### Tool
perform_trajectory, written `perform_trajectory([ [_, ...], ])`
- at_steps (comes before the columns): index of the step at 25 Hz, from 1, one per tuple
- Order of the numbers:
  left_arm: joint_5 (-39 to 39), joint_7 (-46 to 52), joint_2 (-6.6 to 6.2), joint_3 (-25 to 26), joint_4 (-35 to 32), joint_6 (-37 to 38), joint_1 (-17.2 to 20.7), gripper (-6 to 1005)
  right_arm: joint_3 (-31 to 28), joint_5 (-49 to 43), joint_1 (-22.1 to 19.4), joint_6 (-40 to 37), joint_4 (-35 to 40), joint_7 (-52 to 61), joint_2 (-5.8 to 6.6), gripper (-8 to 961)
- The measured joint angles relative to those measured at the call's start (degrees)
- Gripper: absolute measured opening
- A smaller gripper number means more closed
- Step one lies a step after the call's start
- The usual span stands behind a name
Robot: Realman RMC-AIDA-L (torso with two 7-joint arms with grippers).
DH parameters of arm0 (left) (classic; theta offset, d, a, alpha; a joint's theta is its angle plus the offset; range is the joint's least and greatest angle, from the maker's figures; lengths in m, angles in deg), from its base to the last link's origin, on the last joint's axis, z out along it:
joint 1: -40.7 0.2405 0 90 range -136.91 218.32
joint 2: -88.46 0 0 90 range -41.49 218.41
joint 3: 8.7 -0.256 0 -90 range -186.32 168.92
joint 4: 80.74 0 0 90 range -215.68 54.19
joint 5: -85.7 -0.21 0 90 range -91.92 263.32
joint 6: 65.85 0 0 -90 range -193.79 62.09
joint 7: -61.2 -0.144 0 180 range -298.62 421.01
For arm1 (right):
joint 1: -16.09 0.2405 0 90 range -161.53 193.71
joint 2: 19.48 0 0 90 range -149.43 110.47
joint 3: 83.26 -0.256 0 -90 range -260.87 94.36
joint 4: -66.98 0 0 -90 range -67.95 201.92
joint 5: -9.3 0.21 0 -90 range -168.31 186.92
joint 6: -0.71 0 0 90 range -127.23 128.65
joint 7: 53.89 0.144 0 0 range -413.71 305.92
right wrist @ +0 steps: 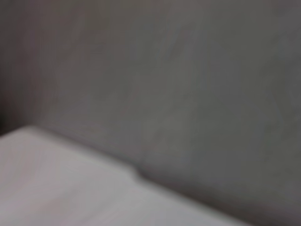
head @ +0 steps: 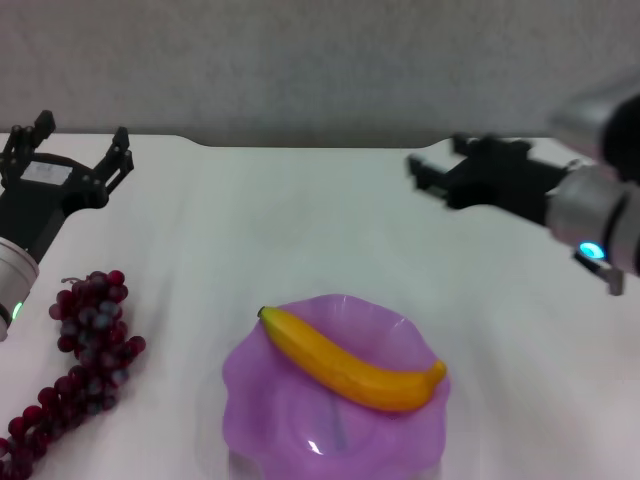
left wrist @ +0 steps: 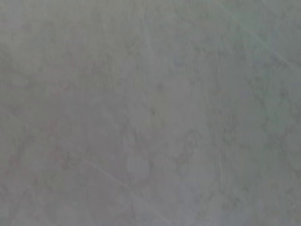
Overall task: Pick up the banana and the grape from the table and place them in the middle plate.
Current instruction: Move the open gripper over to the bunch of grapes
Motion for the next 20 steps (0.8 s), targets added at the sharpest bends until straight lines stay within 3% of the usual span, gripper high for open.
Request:
perform_trajectory([
  [4,0.0,0.0,-0.04,0.2,0.5,-0.1,0.2,877,2.2,0.0,-6.5,-13.3,2.6,-1.0,-0.02,628],
  [9,0.1,0.0,-0.16,0.0,0.8,-0.3,0.3,877,3.4,0.0,-11.5,-26.5,0.6,-1.0,-0.16,628],
  [20,-0.1,-0.5,-0.47,1.0,6.1,-6.8,2.8,877,3.9,0.0,-15.2,-50.1,-13.6,6.5,-0.09,628],
])
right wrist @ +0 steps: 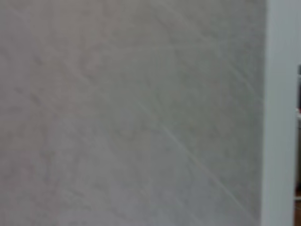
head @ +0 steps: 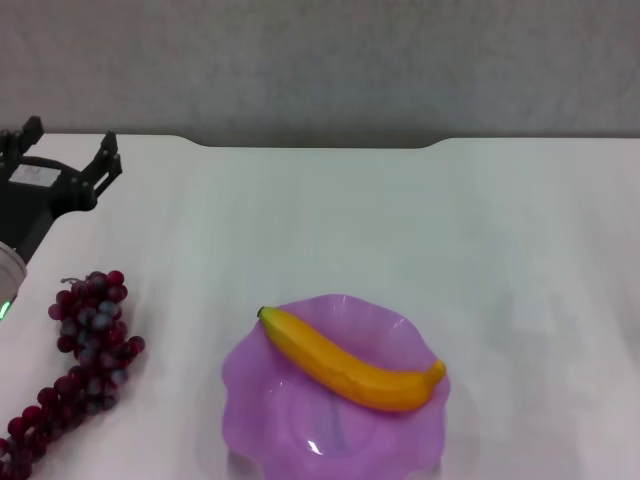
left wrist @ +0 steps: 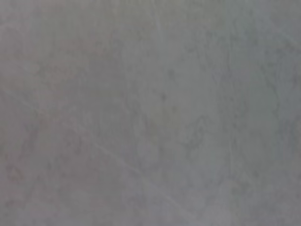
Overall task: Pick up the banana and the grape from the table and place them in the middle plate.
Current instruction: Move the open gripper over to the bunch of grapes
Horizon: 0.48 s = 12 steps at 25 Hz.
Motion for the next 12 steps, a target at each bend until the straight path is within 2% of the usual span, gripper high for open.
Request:
perform_trajectory([
  [3,0.0,-0.6,-0.39,0.2,3.8,-4.4,1.7,877,-0.3,0.0,0.1,-0.7,-1.6,1.5,0.1,629],
  [6,0.0,-3.4,-0.3,1.2,10.7,-13.2,3.9,877,-0.2,-0.3,0.2,-0.6,-1.8,1.6,0.15,629],
  [9,0.0,-7.4,0.64,3.3,18.0,-25.4,5.3,877,0.0,-0.4,0.3,-0.6,-1.8,1.6,0.17,629],
  [12,0.0,-9.0,0.8,4.2,24.3,-37.6,5.4,877,0.1,-0.4,0.5,-0.5,-1.8,1.5,0.18,629],
])
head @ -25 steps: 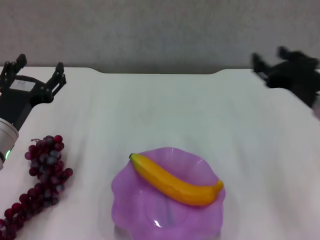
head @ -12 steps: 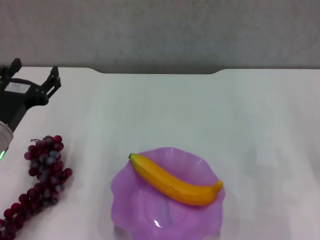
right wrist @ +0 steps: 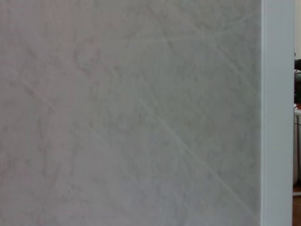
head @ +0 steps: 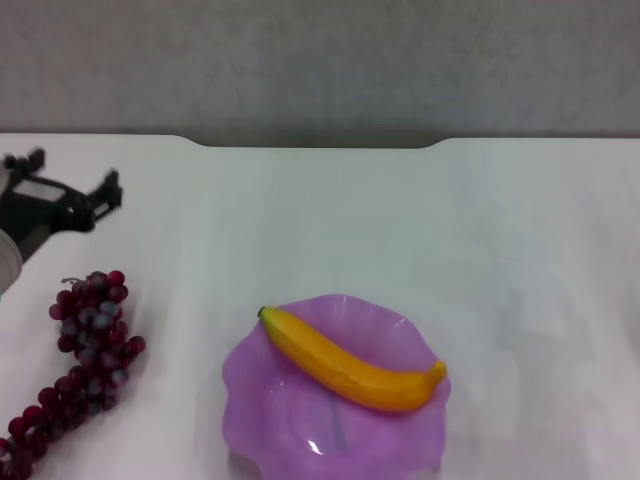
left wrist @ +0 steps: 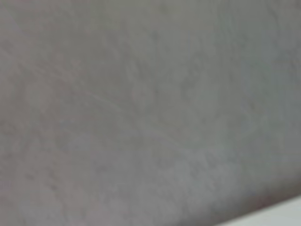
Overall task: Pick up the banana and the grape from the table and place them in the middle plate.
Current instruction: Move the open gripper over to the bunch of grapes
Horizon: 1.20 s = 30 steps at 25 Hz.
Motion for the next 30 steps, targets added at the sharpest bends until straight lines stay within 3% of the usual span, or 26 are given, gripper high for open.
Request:
perform_trajectory([
  [6,0.2,0.7,0.04,2.6,5.4,-22.2,-4.2,877,0.0,0.0,0.2,0.7,0.0,0.0,0.0,629],
  [12,0.1,2.9,0.07,7.1,2.8,-39.1,-12.0,876,0.0,0.1,0.7,0.7,-0.1,0.0,0.0,628],
  [19,0.0,5.0,-0.13,12.1,-5.7,-50.5,-19.6,876,0.0,0.3,0.8,0.7,-0.3,-0.1,0.0,629],
  [30,-0.1,5.5,-0.32,15.1,-10.7,-56.3,-23.5,876,-0.4,0.4,0.8,1.3,-0.2,0.3,0.0,628],
])
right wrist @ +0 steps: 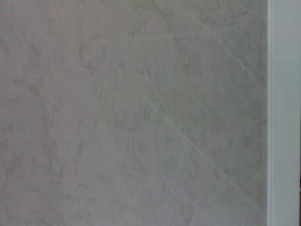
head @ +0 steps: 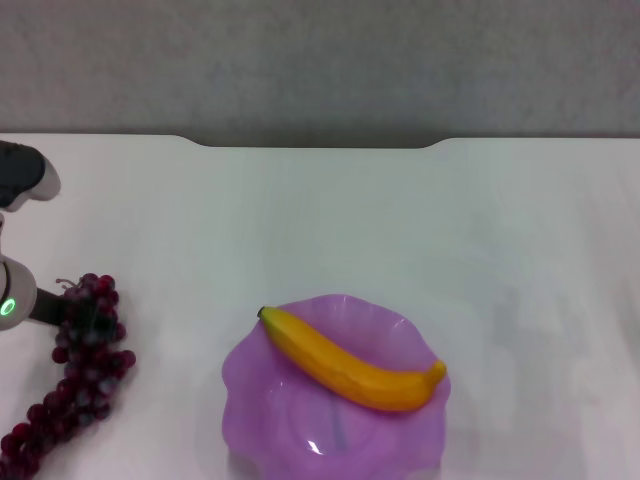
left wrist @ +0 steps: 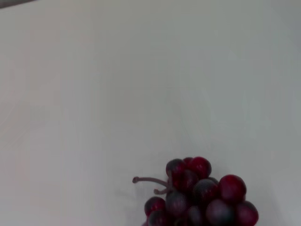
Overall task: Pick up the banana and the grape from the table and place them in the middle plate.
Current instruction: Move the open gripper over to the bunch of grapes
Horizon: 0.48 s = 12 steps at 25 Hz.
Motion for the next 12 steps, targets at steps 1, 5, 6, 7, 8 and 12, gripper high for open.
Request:
perform_trajectory([
  [1,0.0,0.0,0.02,0.1,-0.8,-0.3,-0.4,876,-0.1,0.0,0.0,0.3,0.0,0.0,0.0,628],
  [5,0.0,-0.1,0.14,-0.1,-2.1,-1.3,-1.5,876,-0.1,0.0,0.4,0.7,-0.1,0.0,0.0,627],
  [6,0.0,-0.1,0.17,-0.2,-2.2,-1.4,-1.6,876,-0.1,0.0,0.5,0.7,-0.1,0.0,0.0,627],
  [7,0.0,-0.1,0.2,-0.3,-2.2,-1.6,-1.6,876,-0.1,0.0,0.6,0.7,-0.2,0.0,0.0,627],
  [8,0.0,-0.1,0.24,-0.4,-2.2,-1.6,-1.7,876,-0.1,0.0,0.7,0.8,-0.3,0.0,0.0,627],
  [12,0.0,-0.1,0.33,-0.6,-2.3,-1.7,-2.0,876,0.0,0.0,0.8,0.8,-0.4,0.1,0.0,627],
])
